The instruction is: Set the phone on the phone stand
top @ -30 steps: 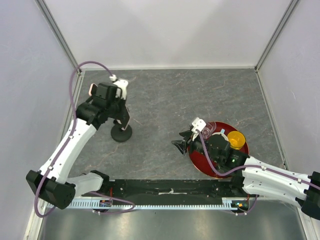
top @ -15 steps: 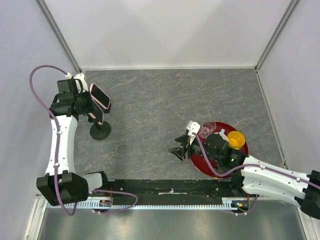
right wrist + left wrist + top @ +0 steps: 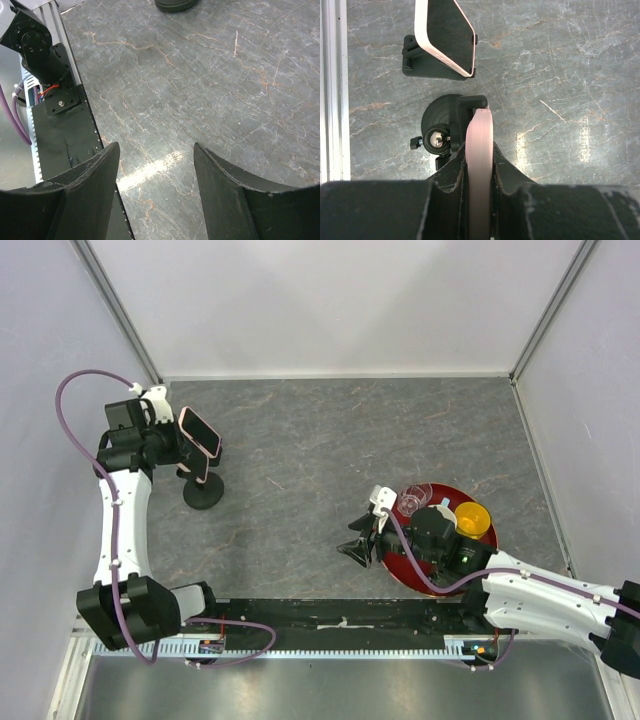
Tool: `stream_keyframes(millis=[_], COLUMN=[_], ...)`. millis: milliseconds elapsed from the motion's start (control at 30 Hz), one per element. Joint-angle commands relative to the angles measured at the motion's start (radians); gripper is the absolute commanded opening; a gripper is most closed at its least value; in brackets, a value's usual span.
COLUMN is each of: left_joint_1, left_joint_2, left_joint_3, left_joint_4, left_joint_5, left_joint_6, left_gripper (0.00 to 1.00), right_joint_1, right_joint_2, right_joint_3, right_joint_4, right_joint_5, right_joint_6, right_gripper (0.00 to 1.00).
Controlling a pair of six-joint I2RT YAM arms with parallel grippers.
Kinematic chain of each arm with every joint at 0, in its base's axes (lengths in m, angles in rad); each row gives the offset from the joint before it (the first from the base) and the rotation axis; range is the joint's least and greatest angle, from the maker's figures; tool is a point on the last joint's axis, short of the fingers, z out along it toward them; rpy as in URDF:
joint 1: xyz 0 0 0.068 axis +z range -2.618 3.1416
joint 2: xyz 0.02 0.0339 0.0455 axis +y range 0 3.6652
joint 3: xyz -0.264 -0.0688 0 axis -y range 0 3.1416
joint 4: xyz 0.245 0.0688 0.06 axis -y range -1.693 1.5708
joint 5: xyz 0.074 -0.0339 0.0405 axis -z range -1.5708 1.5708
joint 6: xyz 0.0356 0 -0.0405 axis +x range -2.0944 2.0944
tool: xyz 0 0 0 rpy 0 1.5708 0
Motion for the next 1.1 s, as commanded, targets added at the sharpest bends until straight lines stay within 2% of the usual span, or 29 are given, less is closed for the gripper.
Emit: stream_keyframes(millis=[0, 500, 600, 633, 667, 700, 733, 933, 1067], left_joint_1=[0.002, 0.001, 0.002, 0.001, 0.002, 0.001, 0.001, 0.002, 0.001], left_joint_2=[0.008, 0.086, 0.098, 0.098, 0.098, 0.098, 0.095, 0.097, 0.097], left_joint_3=[0.080, 0.086, 0.106, 0.104, 0.106, 0.107, 0.106, 0.121, 0.134], left_joint_4=[0.119, 0.117, 0.096, 0.096, 0.094, 0.097, 0.097, 0.093, 0.064], left_joint_5=[-0.020, 0.016, -0.009, -0.008, -0.003, -0.008, -0.011, -0.044, -0.029], left_joint_6=[0.096, 0.085, 0.070, 0.067, 0.062, 0.056, 0.056, 0.031, 0.002], left_gripper=[0.02, 0.02, 0.22, 0.32, 0.36, 0.44, 0.57, 0.69, 0.68], right_joint_1=[-0.001, -0.001, -0.003, -0.003, -0.003, -0.003, -0.003, -0.001, -0.003], right_joint_2=[0.003, 0.007, 0.015, 0.013, 0.016, 0.016, 0.016, 0.020, 0.018], right_joint_3=[0.046, 0.052, 0.055, 0.056, 0.058, 0.059, 0.062, 0.072, 0.076], right_joint_4=[0.010, 0.001, -0.001, -0.002, -0.004, -0.006, -0.006, -0.013, -0.016], right_joint_5=[-0.017, -0.019, -0.020, -0.020, -0.022, -0.022, -0.022, -0.023, -0.025], right_joint_6=[0.003, 0.003, 0.006, 0.006, 0.006, 0.008, 0.009, 0.015, 0.018], right_gripper=[0.68, 0.70, 0.70, 0.70, 0.70, 0.70, 0.70, 0.71, 0.71])
